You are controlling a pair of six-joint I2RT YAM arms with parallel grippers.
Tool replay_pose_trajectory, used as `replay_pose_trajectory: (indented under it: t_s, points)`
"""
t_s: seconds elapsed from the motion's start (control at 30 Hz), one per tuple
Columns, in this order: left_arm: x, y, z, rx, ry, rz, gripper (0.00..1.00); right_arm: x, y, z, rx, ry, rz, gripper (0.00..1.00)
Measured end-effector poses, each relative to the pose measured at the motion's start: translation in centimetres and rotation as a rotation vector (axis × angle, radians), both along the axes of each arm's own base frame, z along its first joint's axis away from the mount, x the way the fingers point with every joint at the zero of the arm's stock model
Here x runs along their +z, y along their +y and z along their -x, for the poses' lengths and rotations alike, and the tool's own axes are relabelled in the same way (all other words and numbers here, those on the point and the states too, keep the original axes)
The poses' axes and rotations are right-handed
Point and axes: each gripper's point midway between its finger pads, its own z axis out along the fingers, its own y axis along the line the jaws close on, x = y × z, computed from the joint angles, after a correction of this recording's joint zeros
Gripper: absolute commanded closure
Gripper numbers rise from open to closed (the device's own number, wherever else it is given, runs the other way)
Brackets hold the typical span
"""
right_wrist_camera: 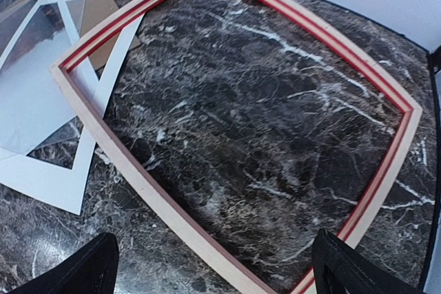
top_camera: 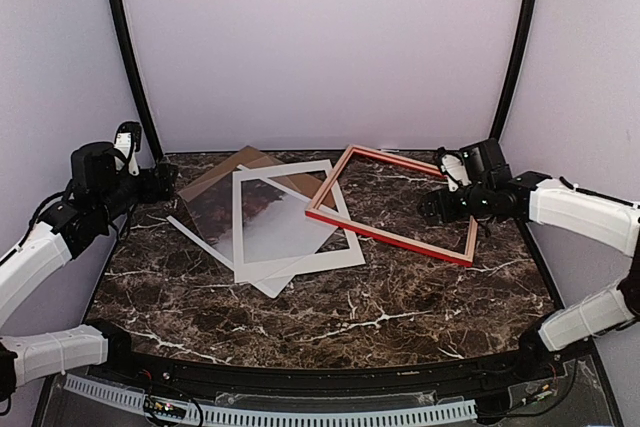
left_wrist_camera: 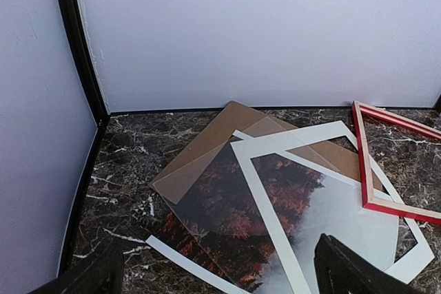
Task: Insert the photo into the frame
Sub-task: Adjust the frame body at the center of the board.
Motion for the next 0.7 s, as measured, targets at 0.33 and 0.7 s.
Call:
replay_pose_trajectory:
  t_s: [0.33, 0.7]
  points:
    - [-1.1, -0.3, -0.3, -0.008, 0.038, 0.004, 0.01, -5.1, 5.2, 0.4, 0.153, 0.163, 0.062, 0.01]
    - [-1.2, -0.7, -0.2, -0.029, 0.042, 0.011, 0.01, -11.0, 6.6, -0.5, 0.228, 0.318, 0.171, 0.12]
